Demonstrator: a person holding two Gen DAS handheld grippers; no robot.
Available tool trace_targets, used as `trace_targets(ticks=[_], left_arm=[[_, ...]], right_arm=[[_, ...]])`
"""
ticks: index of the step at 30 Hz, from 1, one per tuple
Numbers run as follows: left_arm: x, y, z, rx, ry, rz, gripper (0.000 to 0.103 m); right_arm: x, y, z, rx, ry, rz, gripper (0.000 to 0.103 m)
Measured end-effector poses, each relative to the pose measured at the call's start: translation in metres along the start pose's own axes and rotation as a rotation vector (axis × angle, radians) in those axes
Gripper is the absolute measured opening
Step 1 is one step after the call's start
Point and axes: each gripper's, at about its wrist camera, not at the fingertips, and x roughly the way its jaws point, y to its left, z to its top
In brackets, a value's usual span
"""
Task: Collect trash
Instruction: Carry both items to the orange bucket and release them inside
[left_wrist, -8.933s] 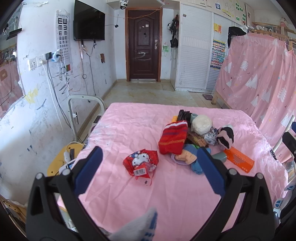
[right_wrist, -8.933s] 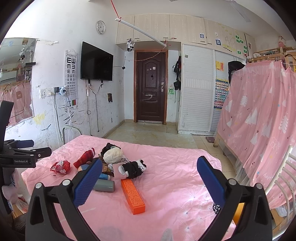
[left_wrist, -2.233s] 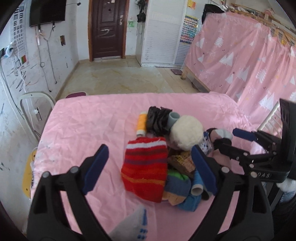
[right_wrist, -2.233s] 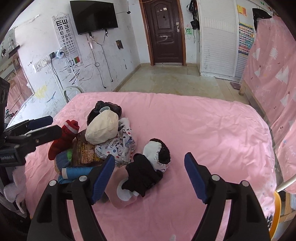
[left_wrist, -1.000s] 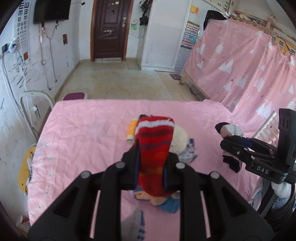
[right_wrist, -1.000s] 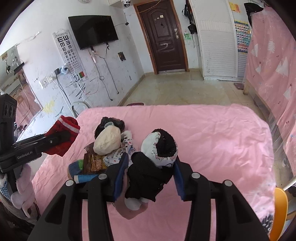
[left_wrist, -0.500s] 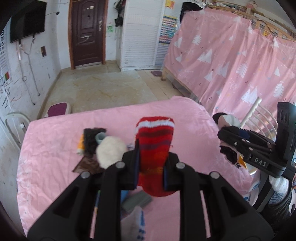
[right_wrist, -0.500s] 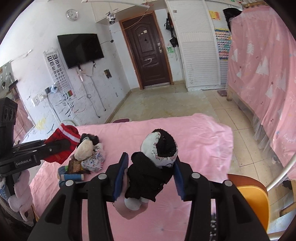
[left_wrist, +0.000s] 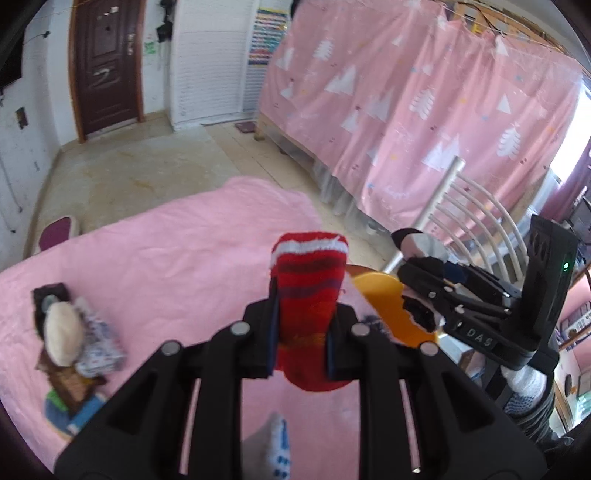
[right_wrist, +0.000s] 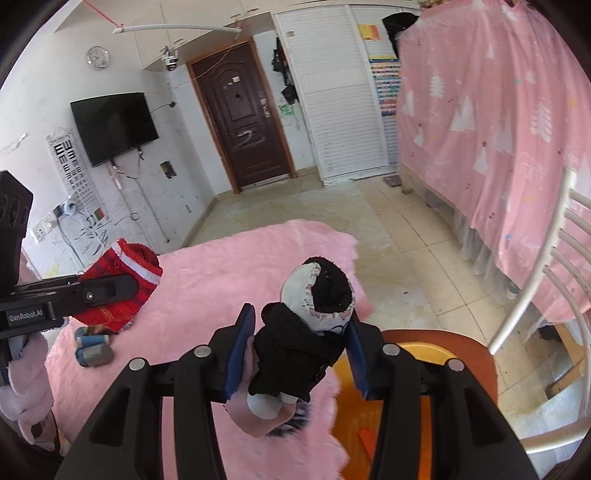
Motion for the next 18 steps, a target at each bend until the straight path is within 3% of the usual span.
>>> trace_targets(ticks=[5, 16, 18], left_arm=[[0.027, -0.036, 0.006, 0.031, 0.038, -0.078, 0.018], [0.069, -0.096, 0.017, 0.074, 0.099, -0.182, 0.018], [0.074, -0.1, 0.017, 0.076, 0.111, -0.19, 0.025]], right_arm=[[-0.005, -0.034, -0.016, 0.017, 0.011, -0.069, 0.036], [-0.004, -0.074, -0.035, 0.085, 0.04, -0.087, 0.041], [-0.007, -0.078, -0.037, 0.092, 0.037, -0.095, 0.044]])
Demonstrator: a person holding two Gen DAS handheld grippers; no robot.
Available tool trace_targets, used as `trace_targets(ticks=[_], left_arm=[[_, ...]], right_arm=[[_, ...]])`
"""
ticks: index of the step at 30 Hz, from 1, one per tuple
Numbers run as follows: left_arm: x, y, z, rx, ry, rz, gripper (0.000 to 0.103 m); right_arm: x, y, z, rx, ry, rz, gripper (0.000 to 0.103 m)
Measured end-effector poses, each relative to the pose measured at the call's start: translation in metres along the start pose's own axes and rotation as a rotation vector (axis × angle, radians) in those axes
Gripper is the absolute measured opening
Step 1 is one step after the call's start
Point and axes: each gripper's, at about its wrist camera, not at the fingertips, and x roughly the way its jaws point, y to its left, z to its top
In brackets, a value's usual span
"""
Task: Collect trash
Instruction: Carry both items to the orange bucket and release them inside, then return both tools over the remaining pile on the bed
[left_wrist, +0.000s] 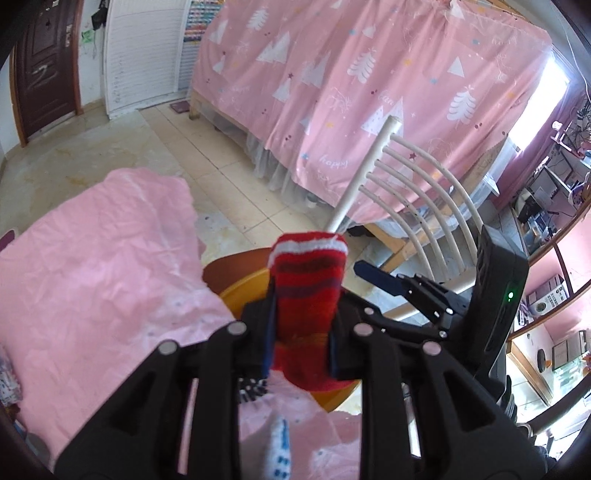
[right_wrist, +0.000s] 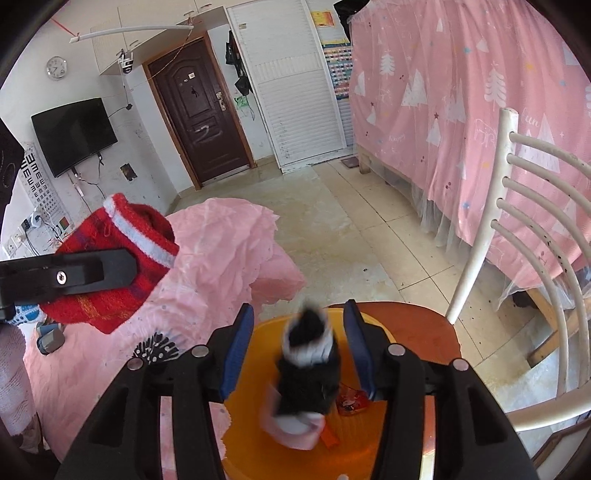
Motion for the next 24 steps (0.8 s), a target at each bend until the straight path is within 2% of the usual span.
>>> trace_targets(ticks=[1, 3, 6, 15, 18, 24], left_arm=[[0.003, -0.002, 0.0, 0.004, 0.005, -0.003, 0.028], [0.005, -0.004, 0.0, 0.006, 0.008, -0.012, 0.041], [0.004, -0.005, -0.001, 0.006, 0.005, -0.015, 0.05], [-0.023, 0.008, -0.01, -0.008, -0.045, -0.002, 0.051], [-0.034, 0.013, -0.011, -0.014, -0.06, -0.009, 0.054], [-0.065, 0.033, -0.02, -0.034, -0.12, 0.024, 0.056]], right_arm=[[-0.001, -0.001, 0.0, 0.002, -0.001, -0.003, 0.045], [-0.003, -0.003, -0.001, 0.009, -0.002, -0.011, 0.045], [-0.005, -0.002, -0.001, 0.015, -0.002, -0.021, 0.046], [-0.008, 0.018, 0.004, -0.01, -0.011, -0.023, 0.048], [-0.007, 0.032, 0.011, -0.034, -0.014, -0.014, 0.05], [-0.003, 0.072, 0.02, -0.094, -0.017, 0.021, 0.052]])
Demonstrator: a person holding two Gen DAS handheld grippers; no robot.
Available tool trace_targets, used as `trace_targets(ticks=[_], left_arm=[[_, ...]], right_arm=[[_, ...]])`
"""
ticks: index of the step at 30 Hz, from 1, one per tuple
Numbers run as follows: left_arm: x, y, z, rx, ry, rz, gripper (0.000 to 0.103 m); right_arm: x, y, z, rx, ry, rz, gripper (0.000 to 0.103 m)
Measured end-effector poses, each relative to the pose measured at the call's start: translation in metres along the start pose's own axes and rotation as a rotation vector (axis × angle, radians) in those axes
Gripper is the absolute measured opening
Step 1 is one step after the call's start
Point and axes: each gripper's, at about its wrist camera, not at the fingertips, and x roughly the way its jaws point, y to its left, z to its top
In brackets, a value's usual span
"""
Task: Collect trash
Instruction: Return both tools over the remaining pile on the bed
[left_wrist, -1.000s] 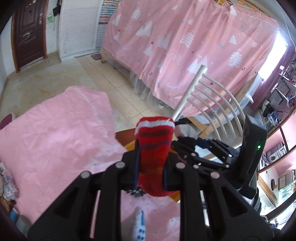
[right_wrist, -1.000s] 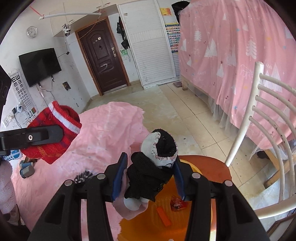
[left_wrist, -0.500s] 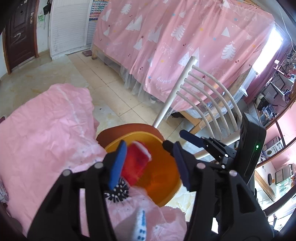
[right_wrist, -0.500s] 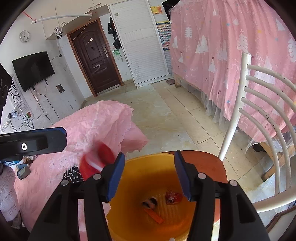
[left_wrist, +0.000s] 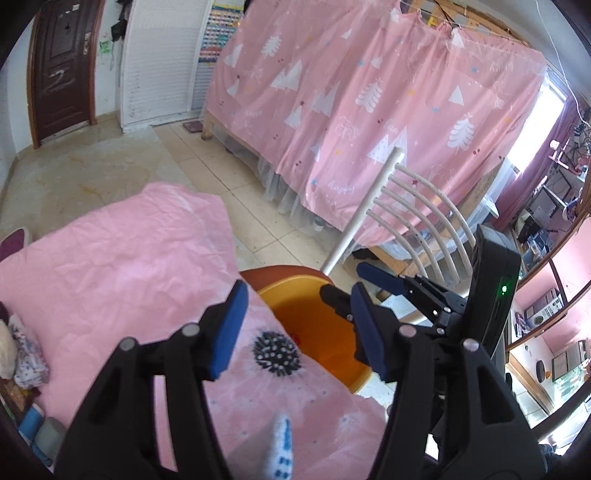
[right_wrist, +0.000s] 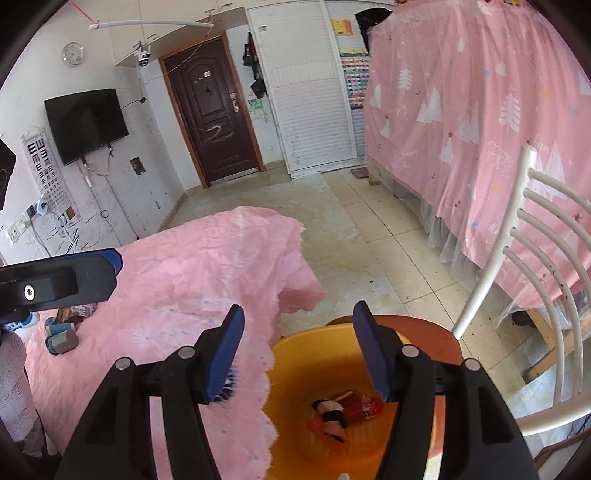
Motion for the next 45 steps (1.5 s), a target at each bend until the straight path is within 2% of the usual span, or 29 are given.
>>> trace_targets(ticks=[9, 12, 15, 23, 30, 45], left_arm=[[-0.054, 0.054, -0.015, -0.073, -0.085, 0.122, 0.056], [-0.073, 0.073, -0.026, -0.093, -0.108, 0.178, 0.056], [-0.095, 0.093, -0.04, -0.121, -0.134, 0.23, 0.063], [-0.138, 0.137, -0.07, -0.197, -0.18, 0.322, 0.063], [-0.155, 0.172, -0.098, -0.273, -0.173, 0.363, 0.063], [-0.161, 0.227, -0.145, -0.354, -0.114, 0.372, 0.063]], right_arm=[[0.019, 0.07, 0.015, -0.09, 0.013, 0.075, 0.052], [0.026, 0.1, 0.019, -0.128, 0.019, 0.108, 0.052], [0.035, 0.128, 0.024, -0.165, 0.029, 0.139, 0.053], [0.052, 0.195, 0.026, -0.256, 0.052, 0.202, 0.053], [0.067, 0.238, 0.027, -0.316, 0.077, 0.237, 0.053], [0.092, 0.306, 0.028, -0.405, 0.111, 0.288, 0.061]])
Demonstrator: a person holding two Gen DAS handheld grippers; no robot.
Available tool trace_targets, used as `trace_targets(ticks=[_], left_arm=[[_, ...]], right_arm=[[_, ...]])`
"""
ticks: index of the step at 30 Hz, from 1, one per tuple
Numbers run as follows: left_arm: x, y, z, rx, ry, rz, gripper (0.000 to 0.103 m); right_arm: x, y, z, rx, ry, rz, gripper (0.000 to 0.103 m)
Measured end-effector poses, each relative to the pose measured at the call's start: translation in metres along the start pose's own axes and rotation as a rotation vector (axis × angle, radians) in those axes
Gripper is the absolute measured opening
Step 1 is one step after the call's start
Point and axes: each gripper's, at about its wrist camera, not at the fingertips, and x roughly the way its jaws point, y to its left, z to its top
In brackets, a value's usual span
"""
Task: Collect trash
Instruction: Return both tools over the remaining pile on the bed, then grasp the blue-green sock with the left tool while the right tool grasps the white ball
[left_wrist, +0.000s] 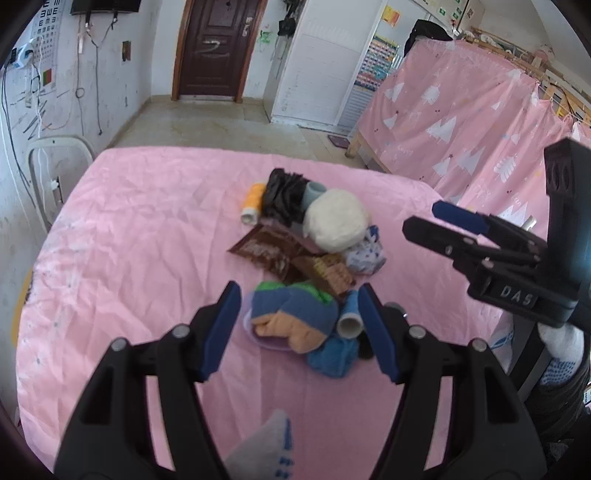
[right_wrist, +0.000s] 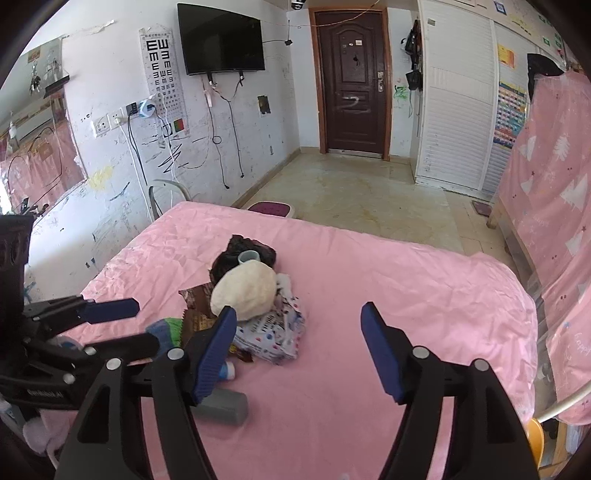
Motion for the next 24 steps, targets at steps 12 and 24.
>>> trace_targets(ticks=[12, 24], left_arm=[[0.024, 0.018, -0.006, -0.001, 0.058, -0.012, 0.055], [0.022, 0.017, -0.007, 0.019, 0.053, -0.065, 0.023]], right_arm=[[0.031, 0.026, 0.017, -0.044, 0.032, 0.042, 0.065], [0.063, 0.035, 0.021, -0.055, 0.086, 0.064, 0.065]])
